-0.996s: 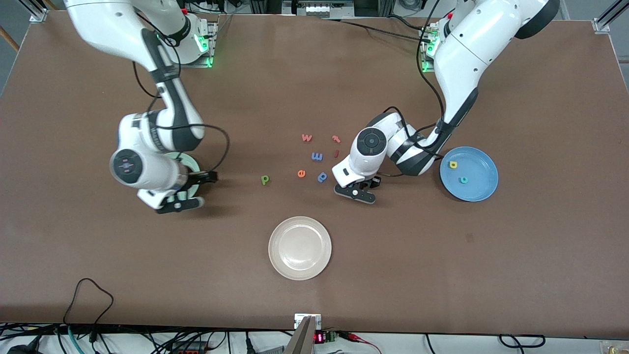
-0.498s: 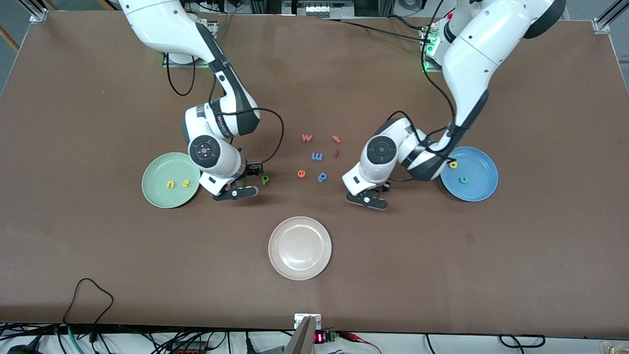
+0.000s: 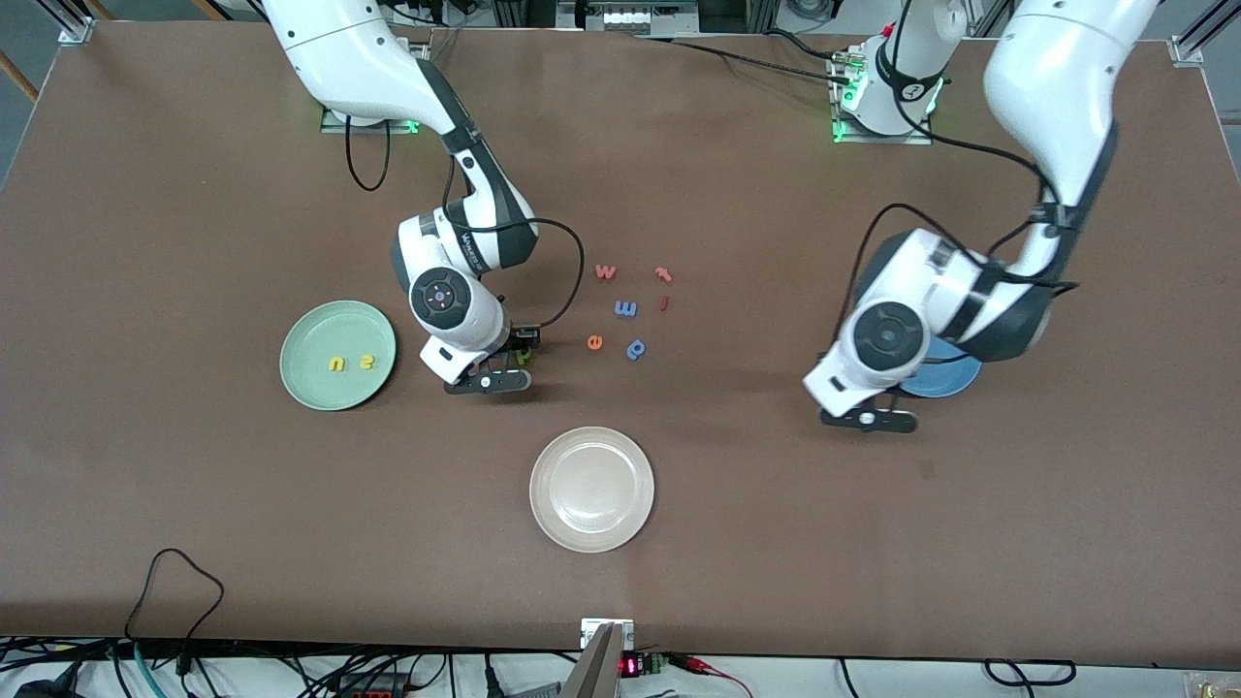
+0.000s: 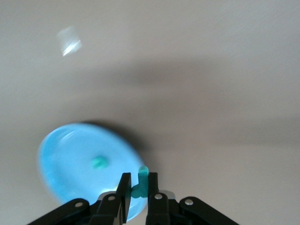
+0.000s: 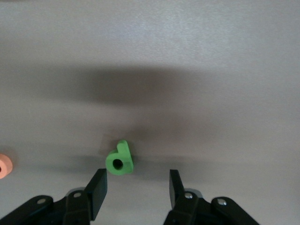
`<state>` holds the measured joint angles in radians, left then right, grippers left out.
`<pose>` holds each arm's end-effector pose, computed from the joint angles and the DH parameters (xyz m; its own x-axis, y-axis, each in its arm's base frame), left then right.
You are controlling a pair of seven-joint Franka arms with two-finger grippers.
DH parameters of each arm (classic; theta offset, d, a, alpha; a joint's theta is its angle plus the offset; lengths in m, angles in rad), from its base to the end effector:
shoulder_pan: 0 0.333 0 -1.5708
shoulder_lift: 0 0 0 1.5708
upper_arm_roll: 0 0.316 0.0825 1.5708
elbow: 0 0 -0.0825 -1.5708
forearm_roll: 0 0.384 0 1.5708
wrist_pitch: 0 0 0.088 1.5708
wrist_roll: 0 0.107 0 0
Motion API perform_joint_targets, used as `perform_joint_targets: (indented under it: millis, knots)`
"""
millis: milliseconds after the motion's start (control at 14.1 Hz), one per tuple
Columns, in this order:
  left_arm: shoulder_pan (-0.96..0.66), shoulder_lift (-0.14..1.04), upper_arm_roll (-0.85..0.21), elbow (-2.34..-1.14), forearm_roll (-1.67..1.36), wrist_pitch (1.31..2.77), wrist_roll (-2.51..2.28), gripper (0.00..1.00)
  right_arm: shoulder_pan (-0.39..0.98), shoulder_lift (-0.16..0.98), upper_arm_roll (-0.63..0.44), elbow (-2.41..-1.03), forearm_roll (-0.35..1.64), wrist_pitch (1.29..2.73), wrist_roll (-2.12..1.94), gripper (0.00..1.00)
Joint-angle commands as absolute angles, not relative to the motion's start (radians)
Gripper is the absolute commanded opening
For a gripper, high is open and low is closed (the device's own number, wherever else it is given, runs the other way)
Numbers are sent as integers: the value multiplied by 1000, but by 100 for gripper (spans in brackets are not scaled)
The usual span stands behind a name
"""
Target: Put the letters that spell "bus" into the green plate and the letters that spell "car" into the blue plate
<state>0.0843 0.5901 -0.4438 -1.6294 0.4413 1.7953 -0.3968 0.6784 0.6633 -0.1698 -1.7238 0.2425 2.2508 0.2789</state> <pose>0.6238 -0.1625 0.2785 0.9578 -0.0775 -0.2768 -0.1502 -0.9559 -0.2522 0.5660 0.3335 0.1952 0.9859 0.0950 -0.1379 0.0922 -0.9954 -0.0269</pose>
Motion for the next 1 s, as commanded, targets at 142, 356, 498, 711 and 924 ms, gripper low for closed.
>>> perform_joint_targets:
  millis: [142,356,498,711,924]
  knots:
    - [164,558,-454,-1787,462,1756,-325,17,696,698,-179,-1695,288,2255,291,60]
    - [202,545,-483,-1790,457,1749,-298,100,698,713,-179,-1689,288,2276,296,60]
    - [209,519,-521,-1776,449,1712,-278,100,707,719,-179,-1689,287,2278,296,59]
    - [210,500,-570,-1701,446,1611,-273,100,712,721,-179,-1689,287,2278,296,55]
    - [238,485,-646,-1535,378,1421,-275,100,712,727,-179,-1689,285,2278,296,43]
